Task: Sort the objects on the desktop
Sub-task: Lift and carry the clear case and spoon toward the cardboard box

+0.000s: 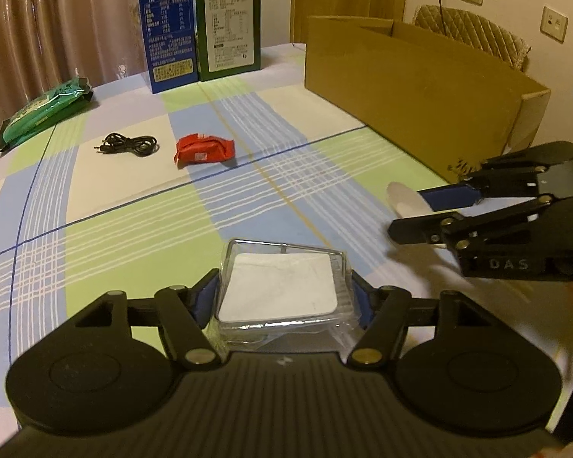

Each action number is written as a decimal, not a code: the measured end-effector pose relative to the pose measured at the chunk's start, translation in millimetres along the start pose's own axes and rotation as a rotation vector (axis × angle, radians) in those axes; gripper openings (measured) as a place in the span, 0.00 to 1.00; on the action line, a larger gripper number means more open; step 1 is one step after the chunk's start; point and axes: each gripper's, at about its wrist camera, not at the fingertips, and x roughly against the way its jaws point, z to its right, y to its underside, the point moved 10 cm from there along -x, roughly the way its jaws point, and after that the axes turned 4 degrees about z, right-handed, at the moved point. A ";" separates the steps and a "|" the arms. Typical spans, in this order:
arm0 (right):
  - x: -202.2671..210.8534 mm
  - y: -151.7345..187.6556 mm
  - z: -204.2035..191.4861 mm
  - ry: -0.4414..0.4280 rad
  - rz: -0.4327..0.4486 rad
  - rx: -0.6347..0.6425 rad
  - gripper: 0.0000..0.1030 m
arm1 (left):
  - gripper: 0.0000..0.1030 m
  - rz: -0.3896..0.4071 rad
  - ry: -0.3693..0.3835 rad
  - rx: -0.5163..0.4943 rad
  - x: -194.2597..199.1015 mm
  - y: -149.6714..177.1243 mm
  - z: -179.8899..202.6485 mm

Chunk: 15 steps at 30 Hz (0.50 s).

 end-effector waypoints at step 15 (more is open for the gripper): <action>80.3 -40.1 23.2 0.091 0.112 -0.068 0.29 | 0.61 0.079 -0.063 0.176 59.5 -30.9 37.2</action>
